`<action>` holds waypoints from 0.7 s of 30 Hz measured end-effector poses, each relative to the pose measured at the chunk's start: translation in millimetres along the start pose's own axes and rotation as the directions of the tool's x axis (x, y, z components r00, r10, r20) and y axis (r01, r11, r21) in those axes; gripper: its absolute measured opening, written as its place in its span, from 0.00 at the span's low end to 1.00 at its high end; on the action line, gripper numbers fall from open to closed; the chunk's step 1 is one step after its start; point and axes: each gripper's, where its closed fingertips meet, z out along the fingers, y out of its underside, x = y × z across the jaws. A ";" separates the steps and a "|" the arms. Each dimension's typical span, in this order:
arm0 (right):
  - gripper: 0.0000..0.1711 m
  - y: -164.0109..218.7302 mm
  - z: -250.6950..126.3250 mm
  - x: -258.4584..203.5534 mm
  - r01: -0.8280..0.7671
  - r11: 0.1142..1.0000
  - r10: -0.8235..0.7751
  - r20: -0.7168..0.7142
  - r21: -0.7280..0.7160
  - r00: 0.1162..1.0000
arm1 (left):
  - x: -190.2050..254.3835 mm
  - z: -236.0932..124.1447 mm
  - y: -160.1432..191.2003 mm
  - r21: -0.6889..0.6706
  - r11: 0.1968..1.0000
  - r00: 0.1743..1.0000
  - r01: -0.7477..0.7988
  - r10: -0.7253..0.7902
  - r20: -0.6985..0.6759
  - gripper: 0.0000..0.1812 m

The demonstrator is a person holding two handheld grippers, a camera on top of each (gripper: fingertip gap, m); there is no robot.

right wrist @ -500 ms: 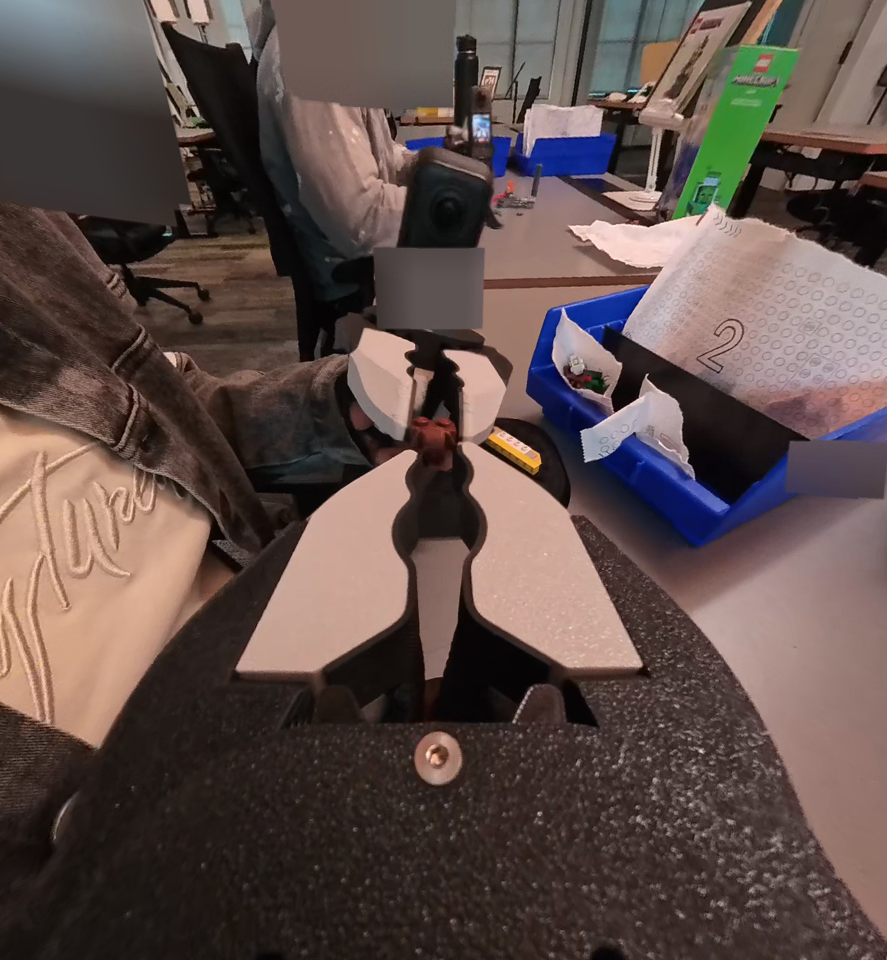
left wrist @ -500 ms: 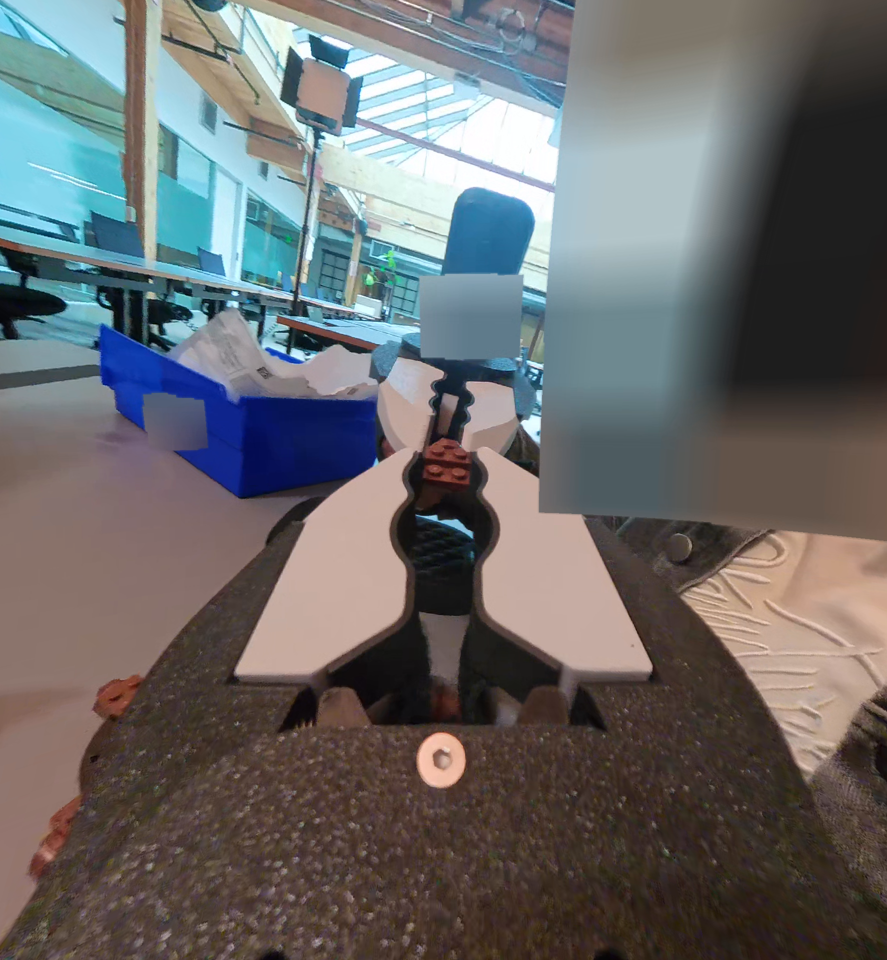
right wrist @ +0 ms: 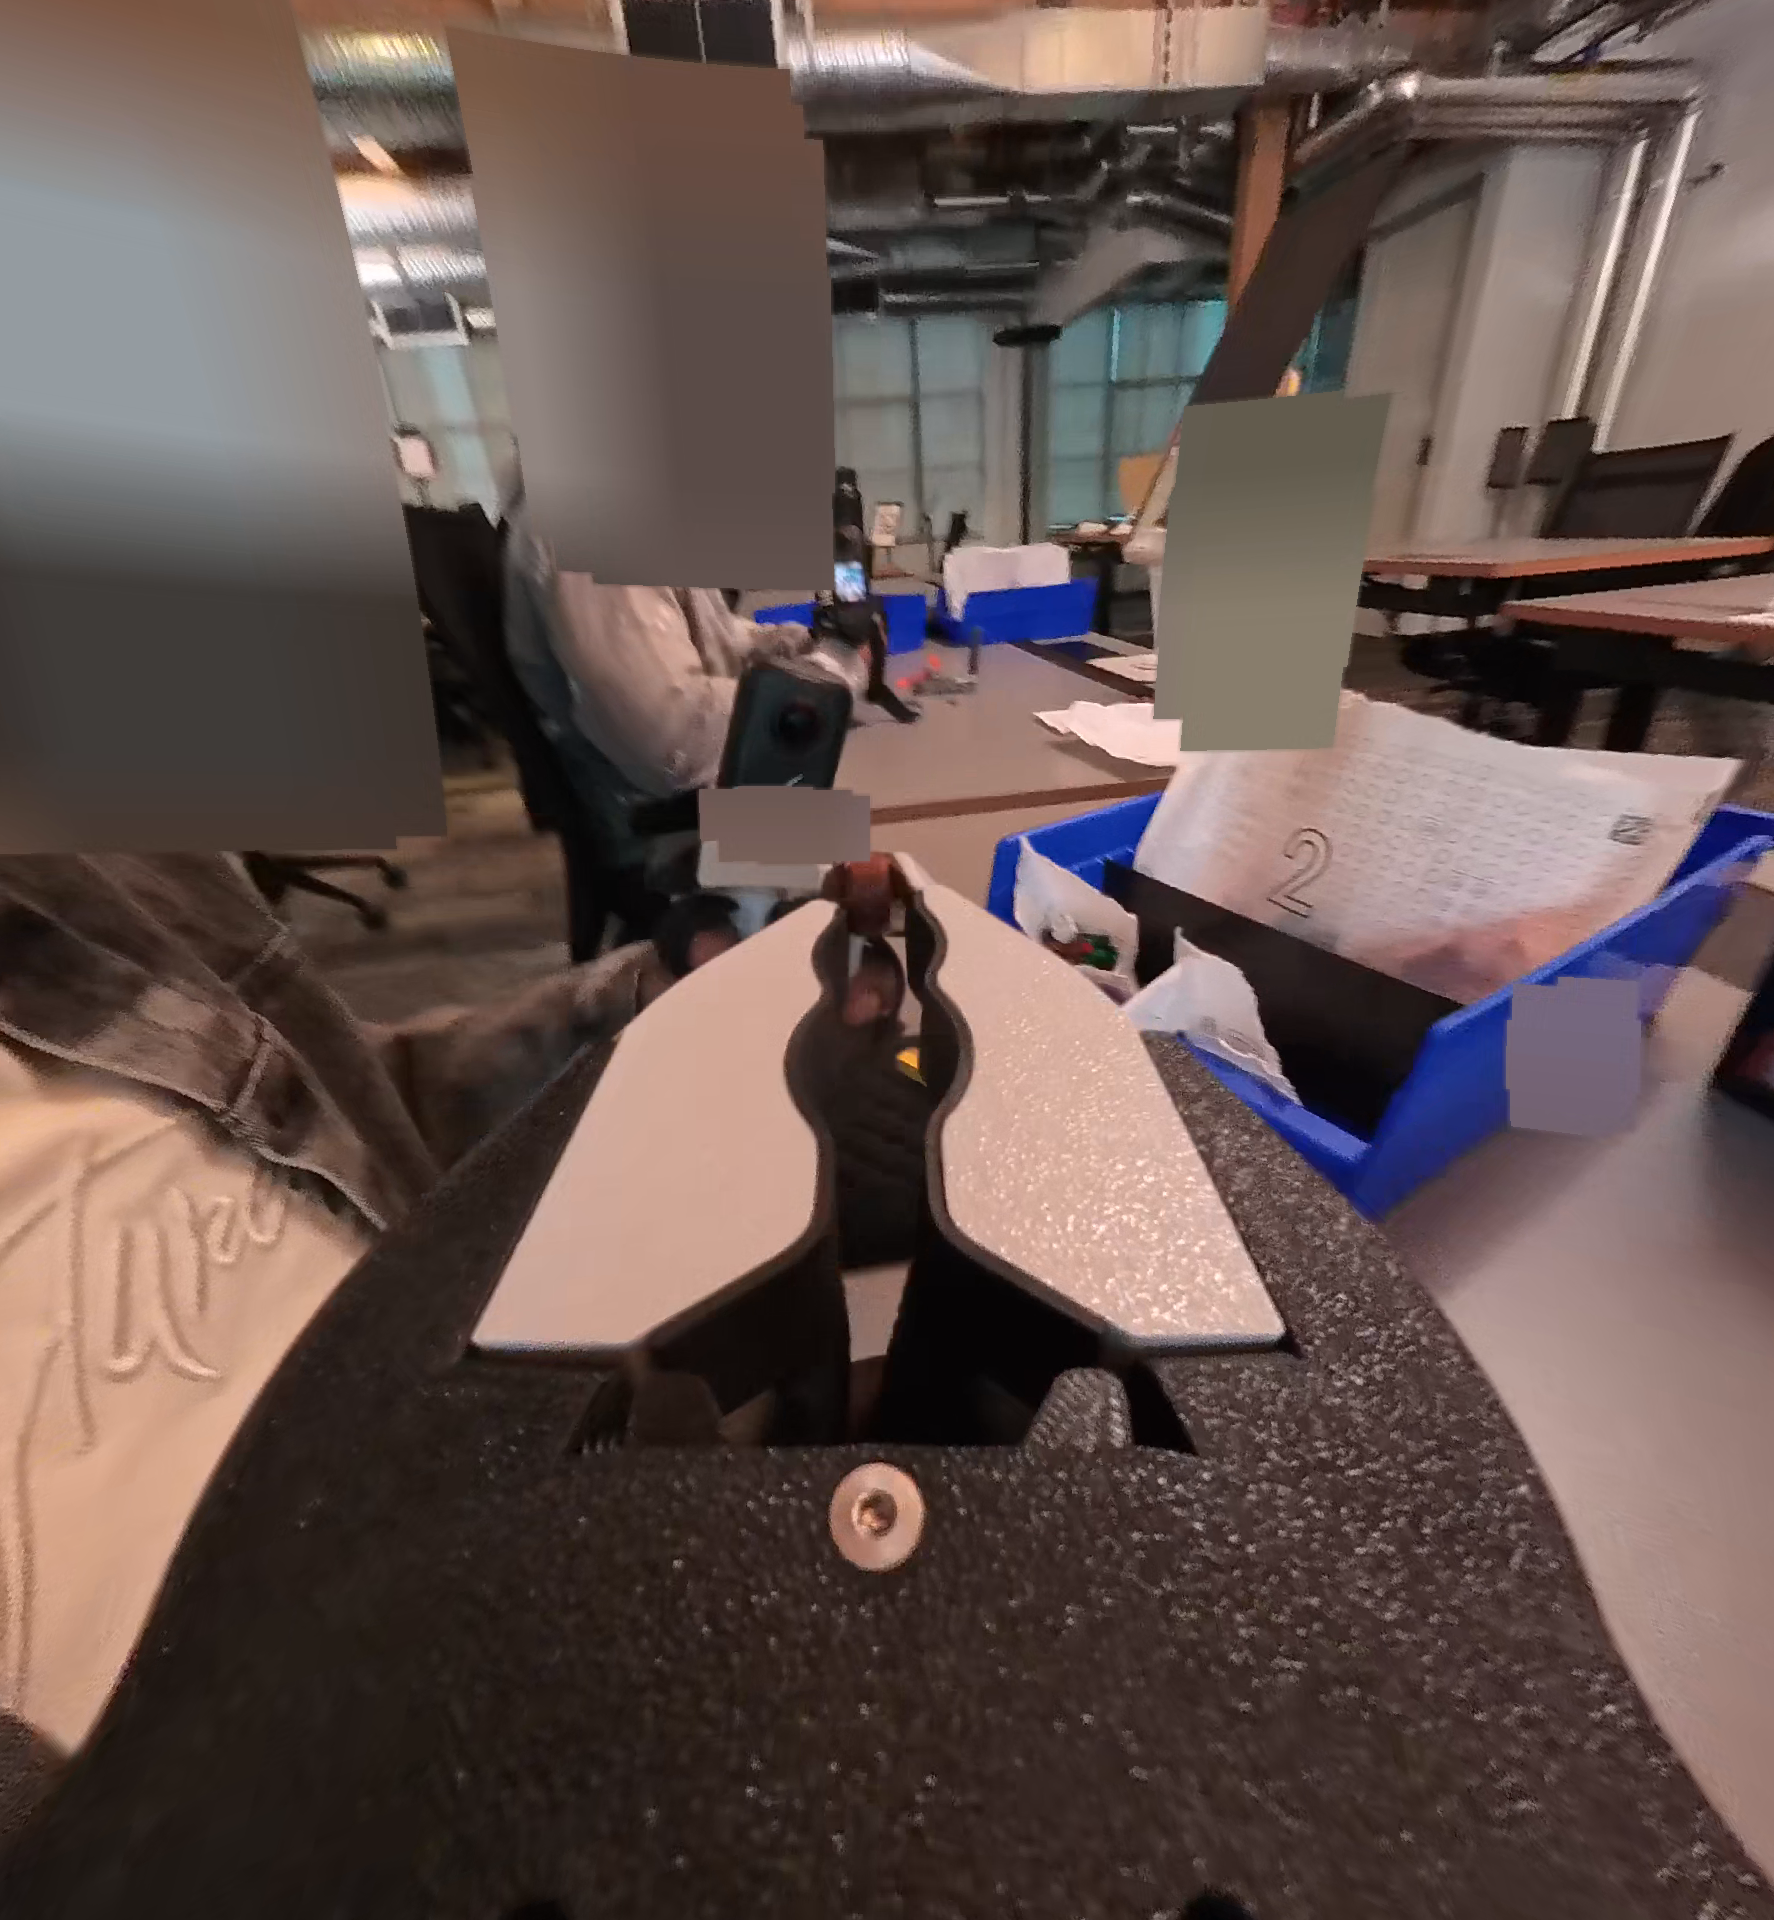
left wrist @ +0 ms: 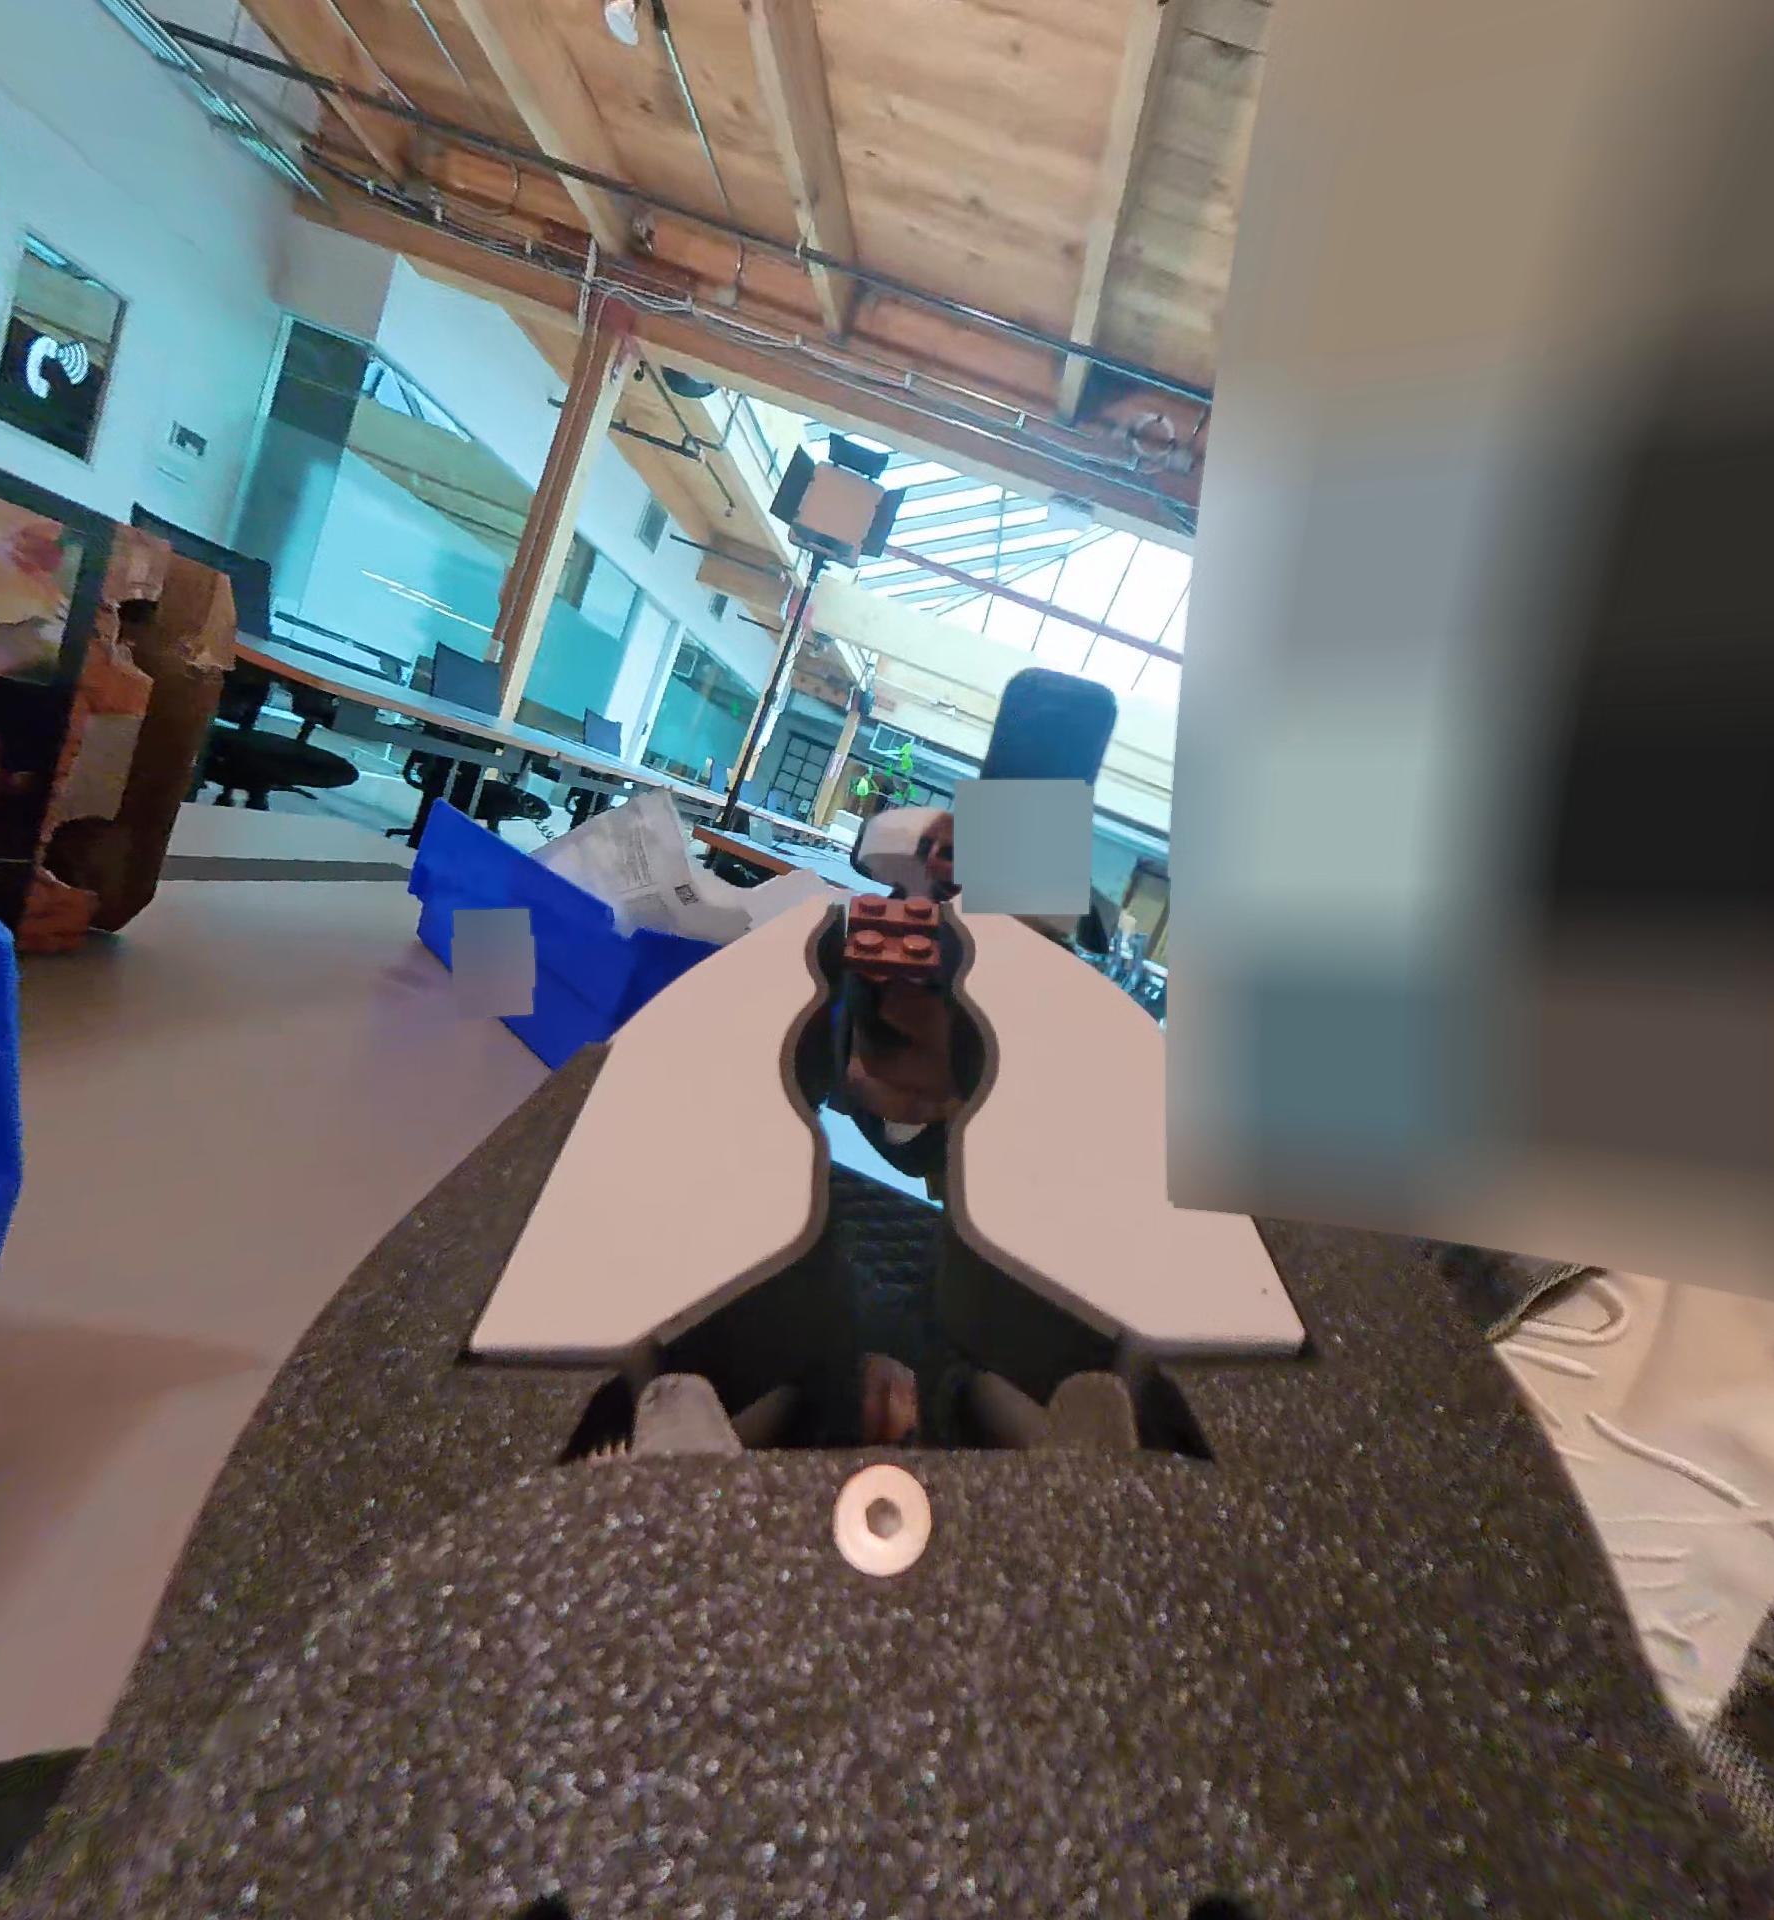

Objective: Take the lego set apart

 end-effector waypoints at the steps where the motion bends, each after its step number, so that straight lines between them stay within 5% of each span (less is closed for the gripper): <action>1: 0.06 -1.6 0.5 0.9 -0.038 0.999 0.038 0.020 0.013 0.999 | -0.3 -0.1 0.5 -0.008 1.000 1.000 -0.011 0.011 0.007 0.09; 5: 0.06 -4.9 2.7 8.7 -0.223 0.973 0.218 0.071 0.059 0.973 | -13.1 -0.2 15.6 -0.144 0.983 0.985 -0.118 0.134 0.110 0.09; 9: 0.06 10.7 -1.2 19.1 -0.196 0.981 0.196 0.001 -0.005 0.981 | -20.2 -2.2 30.0 -0.271 0.938 0.955 -0.216 0.260 0.140 0.09; 15: 0.06 33.1 -6.8 22.7 -0.133 0.984 0.127 -0.065 -0.115 0.990 | -9.5 -1.5 17.5 -0.167 0.978 0.987 -0.127 0.141 0.076 0.09; 21: 0.06 39.9 -9.0 23.3 -0.117 0.984 0.107 -0.080 -0.131 0.991 | 16.9 -13.5 -38.9 0.166 0.948 0.950 0.271 -0.236 -0.204 0.09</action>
